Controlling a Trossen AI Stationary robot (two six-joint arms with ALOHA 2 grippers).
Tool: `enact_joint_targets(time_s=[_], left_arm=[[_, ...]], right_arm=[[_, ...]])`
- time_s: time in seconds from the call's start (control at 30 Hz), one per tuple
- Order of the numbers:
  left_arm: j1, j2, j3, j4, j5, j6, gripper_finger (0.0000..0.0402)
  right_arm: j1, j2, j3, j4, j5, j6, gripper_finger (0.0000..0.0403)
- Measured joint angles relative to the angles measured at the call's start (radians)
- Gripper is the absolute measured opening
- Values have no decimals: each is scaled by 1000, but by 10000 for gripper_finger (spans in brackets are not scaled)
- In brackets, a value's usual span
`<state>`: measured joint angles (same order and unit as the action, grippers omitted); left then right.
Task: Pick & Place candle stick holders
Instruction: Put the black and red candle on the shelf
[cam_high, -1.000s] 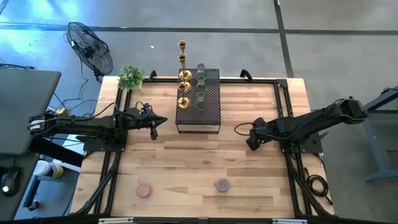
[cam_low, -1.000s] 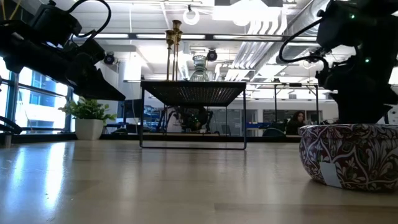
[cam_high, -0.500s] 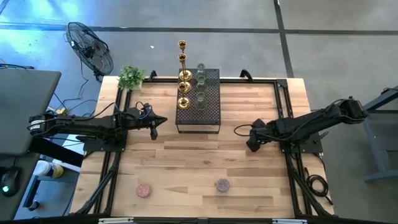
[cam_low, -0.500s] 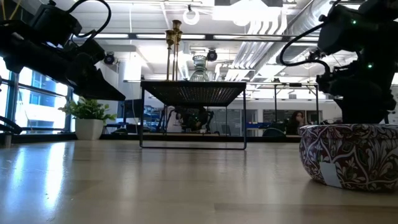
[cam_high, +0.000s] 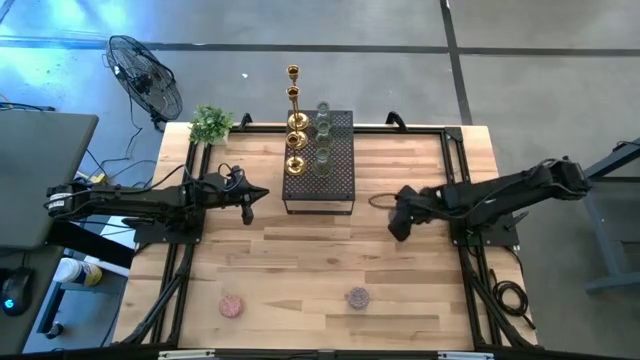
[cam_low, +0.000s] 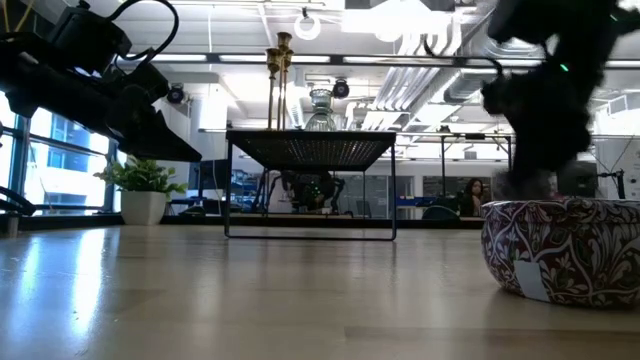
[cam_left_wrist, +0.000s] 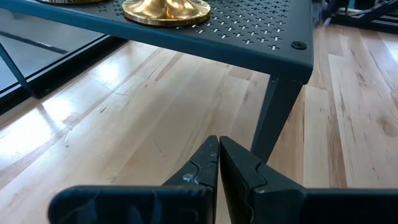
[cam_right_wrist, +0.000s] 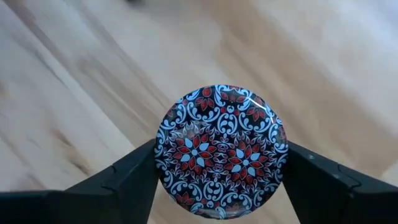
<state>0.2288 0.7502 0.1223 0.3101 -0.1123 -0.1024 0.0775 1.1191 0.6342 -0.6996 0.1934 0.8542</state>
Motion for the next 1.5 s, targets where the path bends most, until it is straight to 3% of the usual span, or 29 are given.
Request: enact_joint_targets(time_s=[0.3,0.47,0.67,0.97,1.5], left_arm=[[0,0,0,0,0,0,10],[0,0,0,0,0,0,10],[0,0,0,0,0,0,10],[0,0,0,-1,0,0,10],[0,0,0,-1,20,-8,10]], right_arm=[[-309,52,352,-49,34,-406,281],[-511,244,563,-36,-46,-661,280],[-656,507,819,-48,-148,-856,280],[-700,720,1066,-81,-230,-932,286],[-726,751,1076,-61,-230,-967,288]])
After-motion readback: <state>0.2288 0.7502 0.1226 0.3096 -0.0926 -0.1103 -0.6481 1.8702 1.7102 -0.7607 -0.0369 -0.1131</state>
